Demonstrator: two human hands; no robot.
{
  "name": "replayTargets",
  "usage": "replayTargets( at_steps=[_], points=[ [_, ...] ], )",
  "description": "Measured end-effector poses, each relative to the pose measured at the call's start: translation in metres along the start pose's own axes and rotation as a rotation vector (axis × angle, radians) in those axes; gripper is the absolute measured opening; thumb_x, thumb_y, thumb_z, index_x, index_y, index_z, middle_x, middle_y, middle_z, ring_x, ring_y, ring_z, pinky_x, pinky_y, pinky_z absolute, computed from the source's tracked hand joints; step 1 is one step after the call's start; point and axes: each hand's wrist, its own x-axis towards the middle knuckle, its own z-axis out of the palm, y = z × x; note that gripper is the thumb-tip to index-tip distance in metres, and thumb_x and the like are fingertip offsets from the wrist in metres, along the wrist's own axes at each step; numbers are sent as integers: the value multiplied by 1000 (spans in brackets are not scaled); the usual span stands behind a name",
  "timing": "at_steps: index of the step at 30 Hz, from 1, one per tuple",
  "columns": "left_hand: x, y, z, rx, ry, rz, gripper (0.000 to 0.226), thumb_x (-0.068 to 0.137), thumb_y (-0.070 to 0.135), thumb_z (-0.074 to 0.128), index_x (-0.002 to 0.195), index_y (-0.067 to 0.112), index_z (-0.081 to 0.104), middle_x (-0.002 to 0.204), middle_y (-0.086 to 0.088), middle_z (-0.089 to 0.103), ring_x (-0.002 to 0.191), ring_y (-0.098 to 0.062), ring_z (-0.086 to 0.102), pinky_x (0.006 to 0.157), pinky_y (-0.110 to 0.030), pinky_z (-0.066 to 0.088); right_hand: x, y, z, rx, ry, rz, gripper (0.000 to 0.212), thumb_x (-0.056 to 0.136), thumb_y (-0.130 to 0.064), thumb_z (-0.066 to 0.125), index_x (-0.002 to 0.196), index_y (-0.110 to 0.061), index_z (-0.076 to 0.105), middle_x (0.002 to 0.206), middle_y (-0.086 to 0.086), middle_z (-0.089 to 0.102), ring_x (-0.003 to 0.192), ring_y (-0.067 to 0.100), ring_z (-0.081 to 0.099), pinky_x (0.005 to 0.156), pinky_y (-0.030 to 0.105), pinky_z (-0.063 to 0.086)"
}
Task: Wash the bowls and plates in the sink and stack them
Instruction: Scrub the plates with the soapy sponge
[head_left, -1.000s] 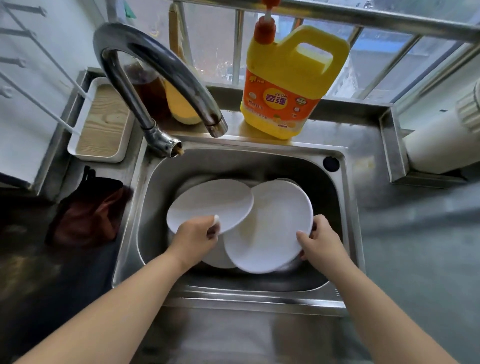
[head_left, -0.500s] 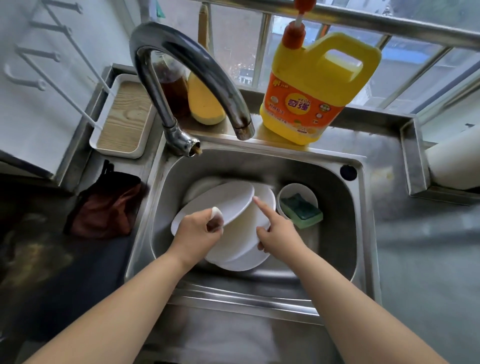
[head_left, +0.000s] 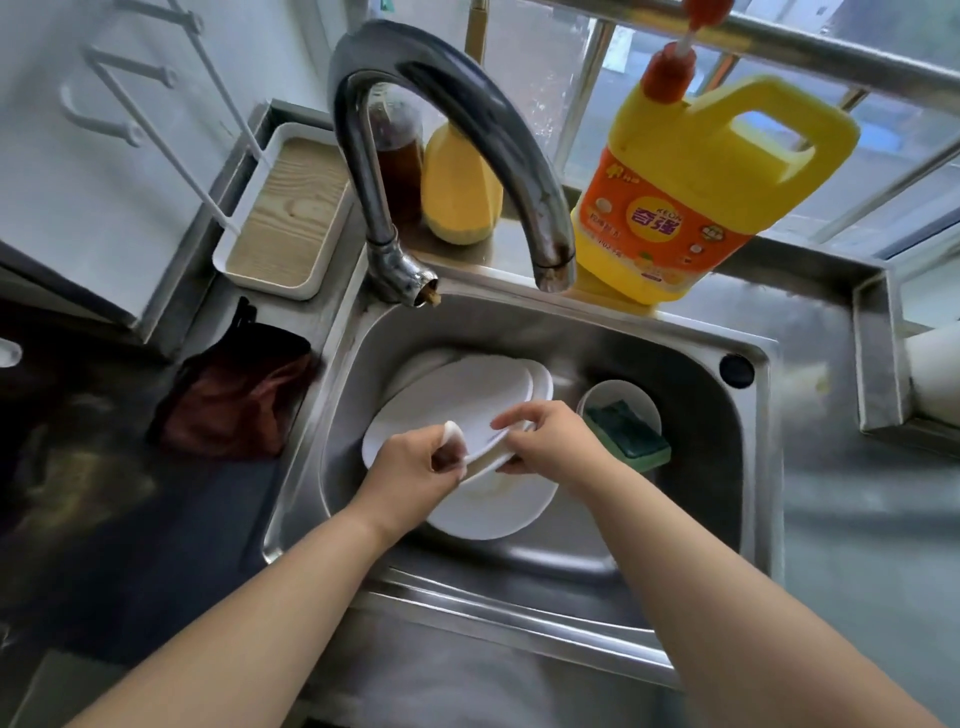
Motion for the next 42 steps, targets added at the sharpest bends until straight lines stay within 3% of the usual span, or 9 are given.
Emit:
replayTargets(
  at_steps=[6,14,18,21,23,26,30,35,42],
  points=[
    [-7,0,-4,-111,10,-235,11,83,18,72,76,17,64,74,6,64,73,-4,58,70,-16,47,3,1,4,0,31,-10,14,87,-8,59,88,-9,72,87,7,66,68,16,72,59,20,56],
    [-18,-12,1,-84,266,-526,14,85,22,70,84,15,58,95,-3,58,77,-9,55,63,-21,38,4,19,3,22,56,-12,8,85,-11,67,83,-5,73,81,11,70,69,17,71,68,28,60],
    [-10,-29,12,-323,332,-806,28,82,20,71,97,16,48,110,-9,54,92,-23,56,84,-31,46,-3,42,2,0,116,-16,5,81,-12,70,79,-11,74,84,7,70,67,15,70,72,30,60],
    [-1,-38,20,-616,353,-974,36,83,11,67,110,14,42,119,-10,52,104,-33,58,89,-49,53,-10,58,-1,-95,137,-39,5,81,-16,70,81,-17,75,77,-3,70,58,-1,64,64,13,53],
    [4,-45,24,-680,331,-1043,46,86,-3,59,126,7,40,119,-11,49,108,-35,57,84,-47,54,-14,67,-4,-144,143,-33,5,82,-20,71,82,-22,75,77,-6,69,57,-4,60,57,6,43],
    [12,-48,30,-547,255,-1069,28,82,-13,49,108,-4,55,107,-19,60,86,-33,60,76,-43,58,-16,79,-7,-147,125,-12,6,83,-24,71,81,-29,74,85,-7,69,70,3,59,61,12,40],
    [26,-40,34,-564,263,-1118,29,89,-13,38,112,1,49,106,-16,49,65,-27,49,33,-19,44,-19,86,-10,-130,119,7,20,85,-17,65,99,-29,73,73,-6,62,51,0,47,51,9,36],
    [33,-39,27,-519,292,-1098,34,90,-14,37,117,2,50,106,-15,51,78,-29,54,50,-31,49,-34,82,-35,-166,225,30,68,86,-12,57,143,-40,33,61,-1,52,48,9,45,46,15,38],
    [33,-57,26,-345,253,-1089,35,87,-10,38,114,10,49,121,-15,54,96,-32,54,54,-32,49,-72,71,-79,-344,335,54,84,92,-19,53,152,-27,-5,76,7,64,69,22,62,65,39,54]
  ],
)
